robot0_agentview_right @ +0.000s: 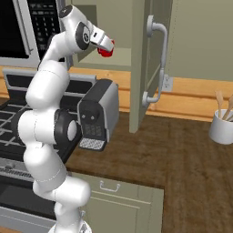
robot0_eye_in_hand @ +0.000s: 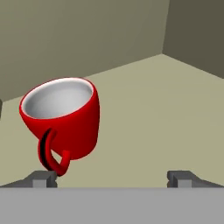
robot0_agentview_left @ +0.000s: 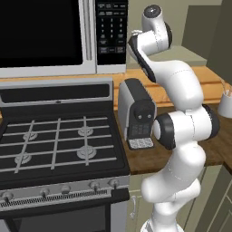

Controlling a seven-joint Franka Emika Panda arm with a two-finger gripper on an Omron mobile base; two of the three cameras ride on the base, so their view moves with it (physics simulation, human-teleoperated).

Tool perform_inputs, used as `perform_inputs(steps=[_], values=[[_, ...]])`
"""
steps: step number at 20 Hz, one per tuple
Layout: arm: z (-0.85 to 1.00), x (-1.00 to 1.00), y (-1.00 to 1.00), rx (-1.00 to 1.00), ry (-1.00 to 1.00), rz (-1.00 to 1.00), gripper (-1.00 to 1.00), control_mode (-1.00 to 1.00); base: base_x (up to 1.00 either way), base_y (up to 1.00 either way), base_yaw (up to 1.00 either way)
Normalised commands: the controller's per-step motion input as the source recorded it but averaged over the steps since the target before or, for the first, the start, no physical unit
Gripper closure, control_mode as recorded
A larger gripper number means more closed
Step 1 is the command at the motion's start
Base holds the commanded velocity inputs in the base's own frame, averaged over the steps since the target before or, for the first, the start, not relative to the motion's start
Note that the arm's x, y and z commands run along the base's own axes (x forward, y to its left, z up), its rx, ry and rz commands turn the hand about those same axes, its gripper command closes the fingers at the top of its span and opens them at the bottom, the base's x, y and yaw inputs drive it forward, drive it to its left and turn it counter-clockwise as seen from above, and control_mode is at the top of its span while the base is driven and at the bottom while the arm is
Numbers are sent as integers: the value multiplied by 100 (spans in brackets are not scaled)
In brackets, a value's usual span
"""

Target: Gather all objects into one cabinet and sort the glasses and bowls to opposite sides.

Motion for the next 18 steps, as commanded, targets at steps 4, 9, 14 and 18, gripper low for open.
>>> perform_inputs(steps=[4,9,14,18], values=[[0,2,25,0,-4,0,-100,-100,0,0,0],[0,6,10,1,0,11,-100,-100,0,0,0],[0,12,13,4,0,22,-100,-100,0,0,0],[0,0,23,2,-1,23,-100,-100,0,0,0]])
